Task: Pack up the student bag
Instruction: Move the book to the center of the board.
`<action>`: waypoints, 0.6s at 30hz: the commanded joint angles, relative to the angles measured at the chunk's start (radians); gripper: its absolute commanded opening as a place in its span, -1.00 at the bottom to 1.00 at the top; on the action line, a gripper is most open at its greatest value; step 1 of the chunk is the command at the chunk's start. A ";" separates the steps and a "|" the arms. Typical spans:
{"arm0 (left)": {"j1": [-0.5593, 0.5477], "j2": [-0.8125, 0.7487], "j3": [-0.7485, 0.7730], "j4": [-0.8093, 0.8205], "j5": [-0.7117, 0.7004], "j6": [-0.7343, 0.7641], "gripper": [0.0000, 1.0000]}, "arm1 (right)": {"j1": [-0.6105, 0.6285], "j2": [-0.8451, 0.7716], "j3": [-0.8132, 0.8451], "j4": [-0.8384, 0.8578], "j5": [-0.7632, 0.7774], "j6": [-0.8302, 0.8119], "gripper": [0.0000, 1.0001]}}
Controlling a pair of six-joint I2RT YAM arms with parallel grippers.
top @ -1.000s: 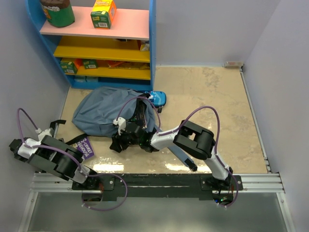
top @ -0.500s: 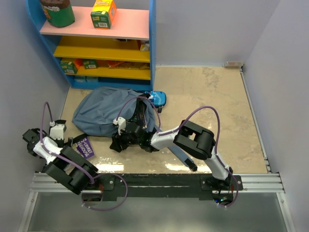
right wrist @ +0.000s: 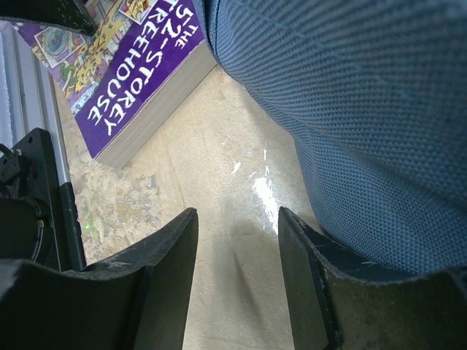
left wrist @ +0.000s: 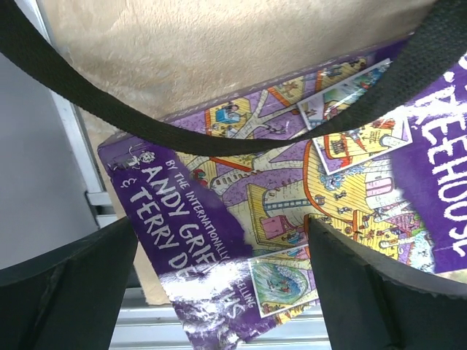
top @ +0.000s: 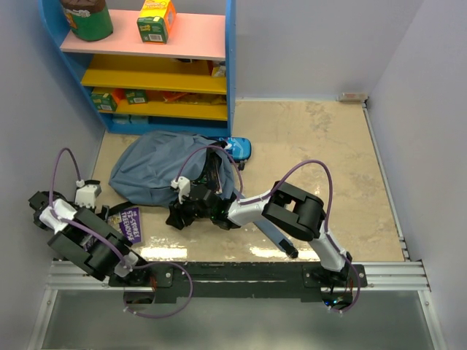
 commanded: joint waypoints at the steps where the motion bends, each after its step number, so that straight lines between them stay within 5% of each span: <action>1: -0.093 0.010 -0.155 0.193 -0.009 0.100 1.00 | -0.007 -0.048 0.017 0.053 -0.003 -0.016 0.02; 11: -0.334 0.023 -0.004 -0.018 0.113 0.066 1.00 | -0.007 -0.034 -0.007 0.082 -0.001 0.018 0.08; 18: -0.496 -0.039 -0.047 -0.027 0.099 -0.030 1.00 | -0.007 -0.077 -0.101 0.130 0.002 0.038 0.14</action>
